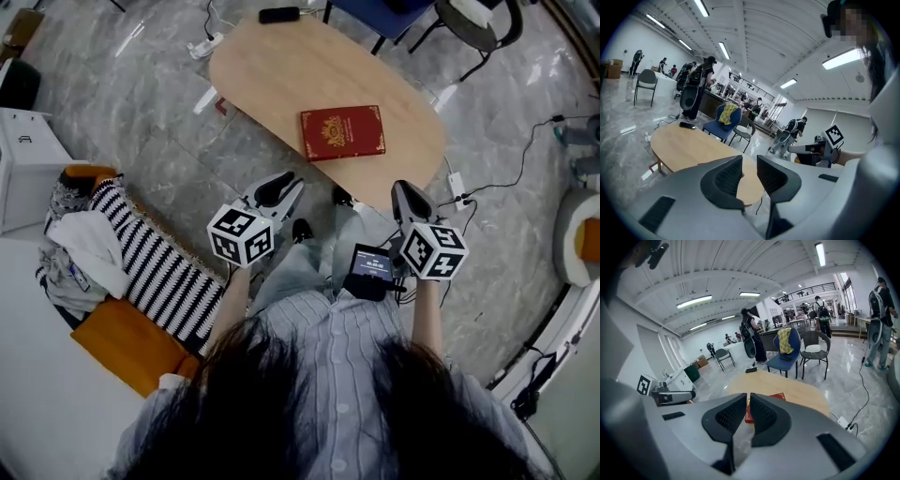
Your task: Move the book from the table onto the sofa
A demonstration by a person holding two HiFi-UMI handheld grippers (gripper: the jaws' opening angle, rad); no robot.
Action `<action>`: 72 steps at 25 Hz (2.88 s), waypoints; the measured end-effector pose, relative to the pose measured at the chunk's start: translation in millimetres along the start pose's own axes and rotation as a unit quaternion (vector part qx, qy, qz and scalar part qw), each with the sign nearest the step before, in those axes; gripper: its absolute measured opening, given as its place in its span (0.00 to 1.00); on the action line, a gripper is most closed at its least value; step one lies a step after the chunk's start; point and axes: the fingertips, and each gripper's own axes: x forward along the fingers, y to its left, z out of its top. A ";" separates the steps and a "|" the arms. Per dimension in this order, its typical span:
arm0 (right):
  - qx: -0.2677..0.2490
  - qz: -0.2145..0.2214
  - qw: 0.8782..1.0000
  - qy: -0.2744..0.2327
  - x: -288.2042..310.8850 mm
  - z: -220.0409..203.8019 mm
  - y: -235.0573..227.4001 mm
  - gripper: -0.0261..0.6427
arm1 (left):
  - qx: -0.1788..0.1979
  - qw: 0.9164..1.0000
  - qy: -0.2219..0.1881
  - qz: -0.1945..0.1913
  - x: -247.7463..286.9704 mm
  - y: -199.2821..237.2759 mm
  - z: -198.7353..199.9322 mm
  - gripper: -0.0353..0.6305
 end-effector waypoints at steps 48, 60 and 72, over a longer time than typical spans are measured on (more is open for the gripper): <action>0.109 0.117 0.952 0.259 326.0 -153.9 -216.8 0.31 | -0.301 0.923 0.210 0.119 245.9 229.2 -218.4 0.44; 0.038 0.147 0.949 0.276 313.4 -112.8 -195.6 0.26 | -0.314 0.922 0.179 0.139 215.5 199.1 -188.6 0.39; -0.080 0.227 0.936 0.258 281.0 -17.6 -88.7 0.26 | -0.287 0.930 0.071 0.217 112.2 167.2 -100.4 0.39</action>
